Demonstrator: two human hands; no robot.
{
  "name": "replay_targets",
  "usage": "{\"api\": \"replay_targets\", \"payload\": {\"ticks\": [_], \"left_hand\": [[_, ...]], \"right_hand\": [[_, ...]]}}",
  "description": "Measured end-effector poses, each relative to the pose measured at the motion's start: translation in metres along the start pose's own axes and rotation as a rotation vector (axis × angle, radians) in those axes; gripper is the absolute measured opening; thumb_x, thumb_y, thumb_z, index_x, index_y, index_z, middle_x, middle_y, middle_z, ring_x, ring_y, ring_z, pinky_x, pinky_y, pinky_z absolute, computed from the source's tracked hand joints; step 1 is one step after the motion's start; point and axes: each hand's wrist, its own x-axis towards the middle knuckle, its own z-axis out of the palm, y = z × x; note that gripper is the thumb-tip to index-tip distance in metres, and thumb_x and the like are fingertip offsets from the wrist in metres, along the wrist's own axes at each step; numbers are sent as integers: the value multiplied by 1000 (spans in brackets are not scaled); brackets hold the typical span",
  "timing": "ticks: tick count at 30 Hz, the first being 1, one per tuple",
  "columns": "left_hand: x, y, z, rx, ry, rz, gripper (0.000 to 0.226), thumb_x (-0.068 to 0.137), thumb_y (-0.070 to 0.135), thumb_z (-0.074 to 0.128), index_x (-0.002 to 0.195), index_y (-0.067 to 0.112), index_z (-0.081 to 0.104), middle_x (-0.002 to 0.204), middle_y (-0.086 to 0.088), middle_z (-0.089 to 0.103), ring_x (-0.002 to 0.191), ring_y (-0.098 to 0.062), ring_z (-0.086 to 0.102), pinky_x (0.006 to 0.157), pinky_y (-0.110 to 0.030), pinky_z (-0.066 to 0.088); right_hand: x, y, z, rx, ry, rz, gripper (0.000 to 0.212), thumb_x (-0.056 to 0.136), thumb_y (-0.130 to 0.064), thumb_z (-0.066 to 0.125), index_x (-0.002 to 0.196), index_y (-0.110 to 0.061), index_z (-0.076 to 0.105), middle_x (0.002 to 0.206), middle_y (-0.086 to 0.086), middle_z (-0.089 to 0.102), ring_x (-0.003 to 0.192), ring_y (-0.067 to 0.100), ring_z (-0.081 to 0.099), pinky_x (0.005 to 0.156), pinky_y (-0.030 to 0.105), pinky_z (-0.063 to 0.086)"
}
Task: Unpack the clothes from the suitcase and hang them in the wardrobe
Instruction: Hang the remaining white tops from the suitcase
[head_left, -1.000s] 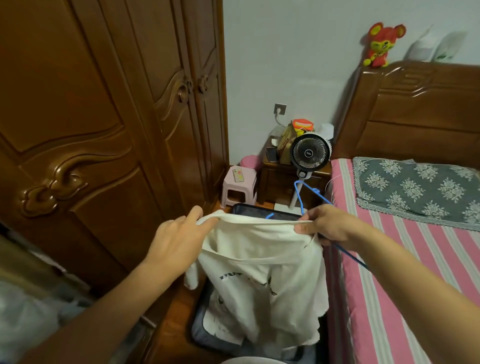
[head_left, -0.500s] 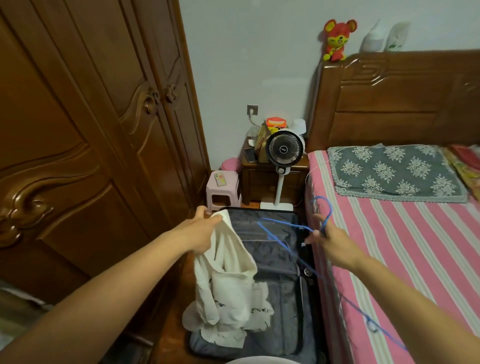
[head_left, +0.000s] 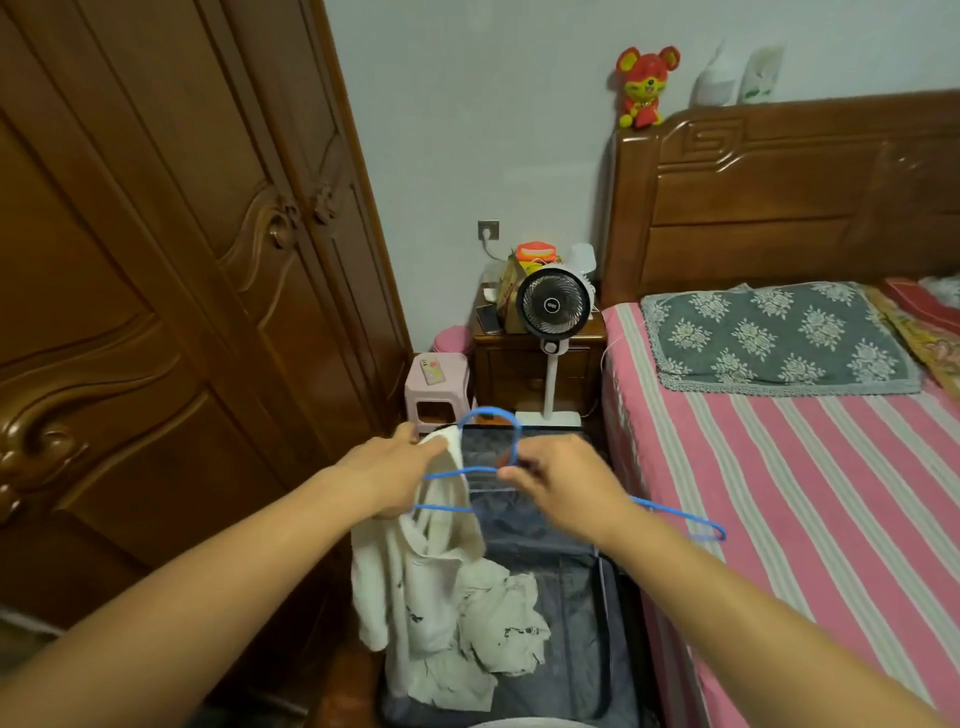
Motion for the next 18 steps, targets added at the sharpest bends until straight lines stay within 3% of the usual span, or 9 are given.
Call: {"api": "replay_targets", "payload": {"ticks": [2,4,6,8,10,12,15,17,18], "left_hand": [[-6,12,-10,-68,85,150,57,88,10,55,133,41,37,151,-4,30,111,-36,61,82,-40,52],[-14,20,-20,-337,186,285,42,86,9,53,111,42,48,138,4,41,120,-26,55,95,-37,49],[-25,21,-26,-708,349,356,49,81,8,51,118,38,62,133,7,45,121,-14,52,101,-27,43],[-39,15,-23,-1009,598,344,47,84,11,53,123,33,67,132,7,45,115,-8,54,96,-18,42],[-50,3,-11,-937,978,121,38,92,16,61,125,35,63,137,6,39,125,-5,45,103,-20,41],[-59,-13,-6,-664,1204,-233,48,96,26,64,141,31,49,149,-3,28,139,-20,32,113,-40,35],[-56,-47,-16,-617,1170,-418,62,103,37,51,157,32,21,163,-7,15,148,-29,18,119,-51,17],[-43,-73,-27,-672,1065,-318,46,108,37,36,153,38,30,156,1,37,145,-22,32,119,-47,19],[-38,-83,-34,-704,1004,-233,36,108,34,34,142,42,44,141,6,55,134,-22,48,113,-46,30]], "right_hand": [[10,-12,22,-24,-31,-17,16,93,-36,64,86,-23,67,79,-4,63,78,19,60,68,39,48],[15,-17,30,114,43,13,23,92,-31,67,71,-25,58,69,-6,58,69,14,56,65,38,47],[16,-19,19,418,195,113,28,91,-19,70,67,-29,61,63,-9,60,63,3,55,62,24,44],[14,-19,1,756,324,215,21,91,-9,69,76,-23,72,71,-11,70,67,-2,59,66,17,46],[13,-16,-16,910,405,269,13,92,-9,68,82,-14,75,75,-8,71,68,4,59,64,18,48],[12,-9,-30,1003,447,293,14,93,-11,66,81,-11,73,66,-6,60,56,6,46,53,19,37],[12,0,-51,1127,493,270,19,94,-12,63,77,-13,72,61,-5,44,52,6,31,47,15,26],[11,0,-65,1171,494,237,24,93,-11,62,71,-15,71,59,-5,39,51,6,27,46,15,23],[10,-2,-70,1171,496,223,26,93,-11,62,69,-16,71,58,-5,38,50,7,27,46,15,22]]}}
